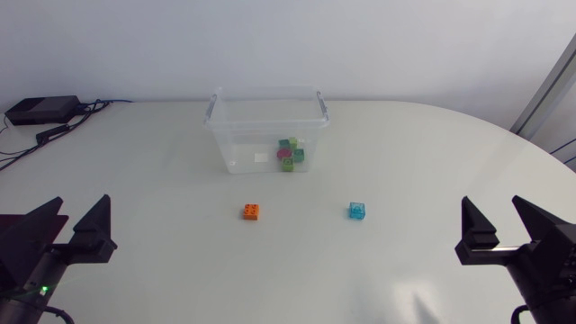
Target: Place the duplo bricks in the container
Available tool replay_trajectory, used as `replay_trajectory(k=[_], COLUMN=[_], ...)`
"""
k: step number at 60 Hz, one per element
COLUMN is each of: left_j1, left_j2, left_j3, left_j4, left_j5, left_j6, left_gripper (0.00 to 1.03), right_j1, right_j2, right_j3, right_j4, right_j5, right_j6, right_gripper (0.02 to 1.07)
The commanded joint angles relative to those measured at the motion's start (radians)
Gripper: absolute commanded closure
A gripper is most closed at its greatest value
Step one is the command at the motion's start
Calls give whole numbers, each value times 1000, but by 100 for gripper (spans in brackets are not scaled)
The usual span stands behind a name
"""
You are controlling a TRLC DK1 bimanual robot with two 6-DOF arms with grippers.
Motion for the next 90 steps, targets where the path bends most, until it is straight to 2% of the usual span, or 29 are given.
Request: replay_trajectory(k=[1, 38, 62, 70, 82, 90], left_j1=[-6, -8, -39, -52, -68, -101], left_j2=[-11, -12, -2, 63, 264, 468], left_j3=[-20, -10, 120, 177, 316, 459], left_j4=[8, 10, -90, -99, -124, -240], left_j5=[-7, -6, -6, -6, -6, -7], left_j6=[8, 17, 14, 14, -1, -55], left_gripper=[4, 4, 5, 6, 6, 6], right_j1=[0, 4, 29, 36, 41, 46], right_j2=[-5, -7, 7, 41, 187, 332], right_j3=[-15, -12, 95, 132, 222, 304], right_j4=[-7, -5, -74, -83, -85, -90], right_j5=[-6, -9, -9, -9, -9, -7], right_j6=[14, 11, 7, 2, 4, 7], right_gripper=[6, 6, 6, 6, 6, 6])
